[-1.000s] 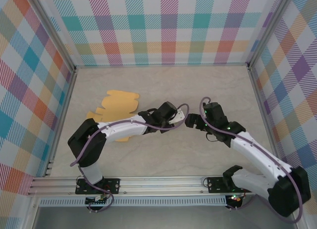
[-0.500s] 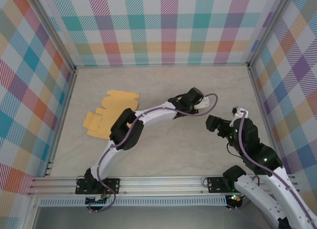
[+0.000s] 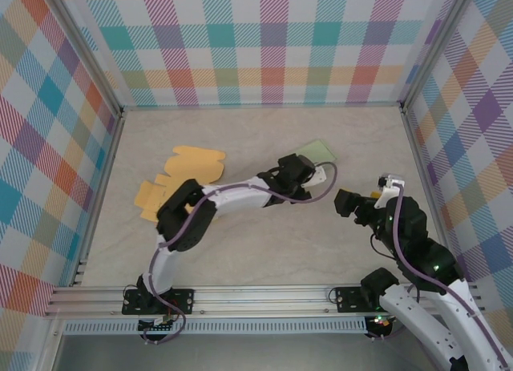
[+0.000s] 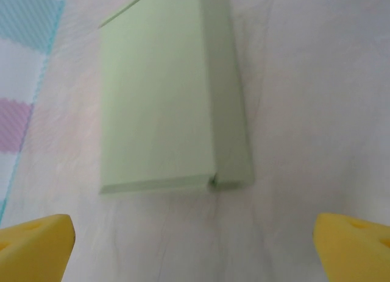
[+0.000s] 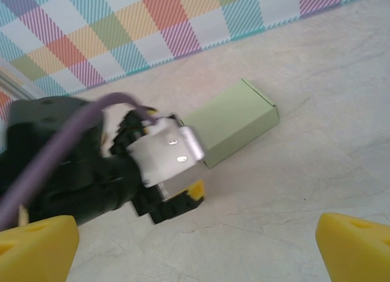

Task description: Fold the paper box

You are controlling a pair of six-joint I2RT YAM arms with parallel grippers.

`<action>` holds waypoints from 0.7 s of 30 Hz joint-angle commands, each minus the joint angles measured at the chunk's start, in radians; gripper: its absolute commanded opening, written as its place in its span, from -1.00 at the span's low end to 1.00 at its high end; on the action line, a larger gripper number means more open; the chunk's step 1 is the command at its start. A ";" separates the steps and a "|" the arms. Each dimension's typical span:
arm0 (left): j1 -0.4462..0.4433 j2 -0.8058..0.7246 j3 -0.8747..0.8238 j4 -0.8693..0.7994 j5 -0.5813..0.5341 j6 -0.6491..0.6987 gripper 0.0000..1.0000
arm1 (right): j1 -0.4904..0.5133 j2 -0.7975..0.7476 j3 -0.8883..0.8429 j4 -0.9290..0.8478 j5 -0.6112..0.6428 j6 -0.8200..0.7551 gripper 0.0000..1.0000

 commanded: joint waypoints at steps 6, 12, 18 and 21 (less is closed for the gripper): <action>0.126 -0.587 -0.498 0.234 -0.210 -0.519 1.00 | 0.005 0.116 -0.015 0.112 -0.062 0.033 0.99; 0.335 -1.074 -0.821 0.031 -0.214 -1.006 1.00 | 0.004 0.283 -0.027 0.202 -0.129 0.016 0.99; 0.421 -1.356 -0.892 -0.312 -0.248 -1.138 1.00 | 0.005 0.461 -0.030 0.346 -0.317 0.084 1.00; 0.432 -1.424 -0.928 -0.399 -0.298 -1.214 1.00 | 0.020 0.597 -0.025 0.445 -0.430 0.127 0.95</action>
